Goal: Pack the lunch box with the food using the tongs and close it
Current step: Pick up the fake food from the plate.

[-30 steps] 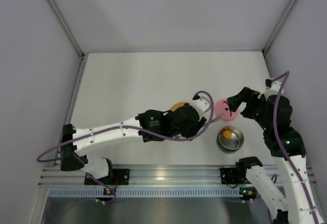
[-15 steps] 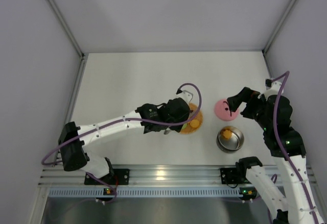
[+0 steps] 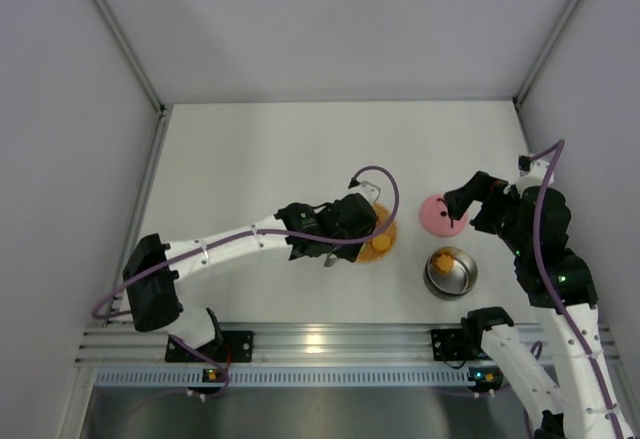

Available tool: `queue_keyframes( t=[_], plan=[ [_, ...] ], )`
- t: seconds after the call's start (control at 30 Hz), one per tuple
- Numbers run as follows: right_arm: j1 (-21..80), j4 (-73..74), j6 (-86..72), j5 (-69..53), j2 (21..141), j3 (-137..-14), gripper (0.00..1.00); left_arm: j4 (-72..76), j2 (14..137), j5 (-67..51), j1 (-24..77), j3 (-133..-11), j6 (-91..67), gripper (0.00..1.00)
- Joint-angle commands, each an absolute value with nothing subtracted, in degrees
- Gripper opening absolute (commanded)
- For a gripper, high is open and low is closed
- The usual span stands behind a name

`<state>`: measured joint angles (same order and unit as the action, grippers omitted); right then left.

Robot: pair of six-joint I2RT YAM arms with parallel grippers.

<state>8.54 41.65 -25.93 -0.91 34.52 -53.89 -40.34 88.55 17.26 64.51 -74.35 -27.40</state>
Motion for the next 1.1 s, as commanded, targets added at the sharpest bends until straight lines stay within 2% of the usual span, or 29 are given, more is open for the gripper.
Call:
queue_keyframes(
  t=[0.0,1.07],
  plan=[
    [7.6,41.3,-25.3,-0.4,33.9,-53.9,0.99,-38.8,88.7,16.3,64.3,-74.0,-28.5,0.49],
    [7.6,41.2,-25.0,-0.4,34.5,-54.1,0.99,-40.6,87.5,14.2,64.4,-72.9,-30.4,0.46]
  ],
)
